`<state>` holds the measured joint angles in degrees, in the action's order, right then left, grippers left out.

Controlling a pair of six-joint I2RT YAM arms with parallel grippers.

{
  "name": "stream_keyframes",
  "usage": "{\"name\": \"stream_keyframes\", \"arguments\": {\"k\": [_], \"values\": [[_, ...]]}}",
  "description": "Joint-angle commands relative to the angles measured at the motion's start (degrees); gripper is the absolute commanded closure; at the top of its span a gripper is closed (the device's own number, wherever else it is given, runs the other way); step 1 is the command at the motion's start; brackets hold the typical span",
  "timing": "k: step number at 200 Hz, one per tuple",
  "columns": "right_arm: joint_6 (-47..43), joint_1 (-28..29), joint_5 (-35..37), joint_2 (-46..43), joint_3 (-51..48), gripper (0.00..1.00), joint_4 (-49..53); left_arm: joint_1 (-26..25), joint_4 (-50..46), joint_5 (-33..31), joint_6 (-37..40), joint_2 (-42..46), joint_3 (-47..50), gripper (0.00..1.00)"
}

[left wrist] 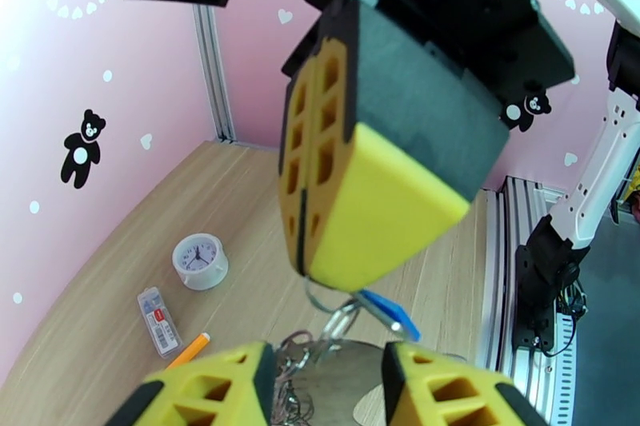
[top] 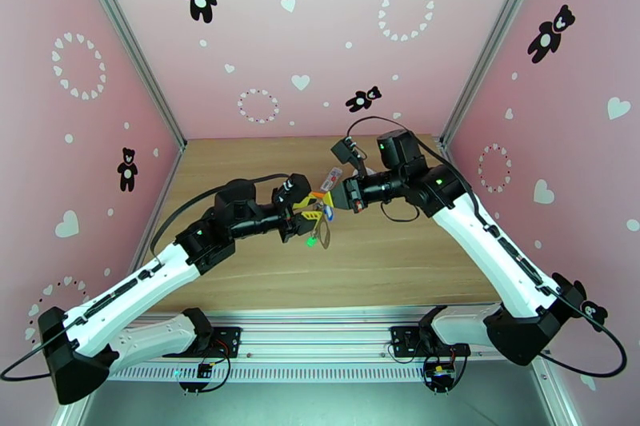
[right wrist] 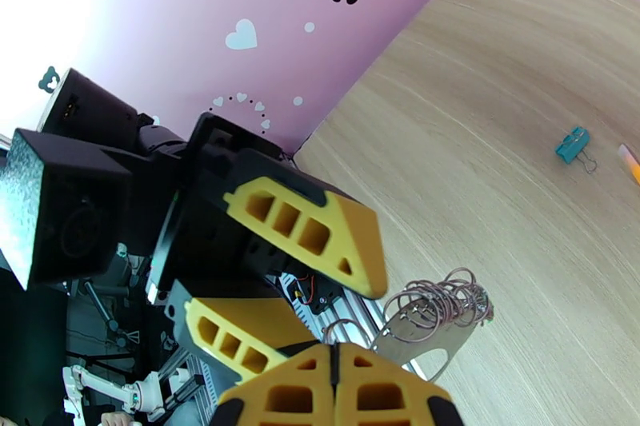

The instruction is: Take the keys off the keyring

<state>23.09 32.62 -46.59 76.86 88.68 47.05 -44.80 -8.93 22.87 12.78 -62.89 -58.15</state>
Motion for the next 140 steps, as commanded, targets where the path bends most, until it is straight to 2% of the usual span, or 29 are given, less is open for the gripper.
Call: {"name": "stream_keyframes", "arguments": {"k": [1, 36, 78, 102, 126, 140], "values": [[-1.38, -0.1, -1.75, 0.52, 2.13, 1.0, 1.31, -0.29, -2.03, 1.52, 2.19, -0.9, -2.93, 0.68], [-1.98, -0.09, -2.15, 0.67, 2.7, 1.0, 1.86, -0.29, -2.78, 1.89, 2.92, -1.61, -3.8, 0.75], [-3.14, -0.08, -2.19, 0.77, 3.58, 1.0, 3.23, -0.28, -4.68, 3.68, 4.37, -2.53, -5.0, 0.77], [-3.45, -0.06, -1.43, 0.8, 3.98, 1.0, 3.53, -0.29, -6.39, 5.9, 4.84, -3.53, -6.36, 0.85], [-3.69, -0.1, -0.9, 0.85, 4.6, 1.0, 4.63, -0.25, -7.82, 5.0, 5.78, -3.49, -6.98, 0.97], [-3.7, -0.06, -0.49, 0.84, 4.83, 1.0, 5.26, -0.29, -7.8, 3.87, 6.4, -3.01, -6.63, 1.0]]}}
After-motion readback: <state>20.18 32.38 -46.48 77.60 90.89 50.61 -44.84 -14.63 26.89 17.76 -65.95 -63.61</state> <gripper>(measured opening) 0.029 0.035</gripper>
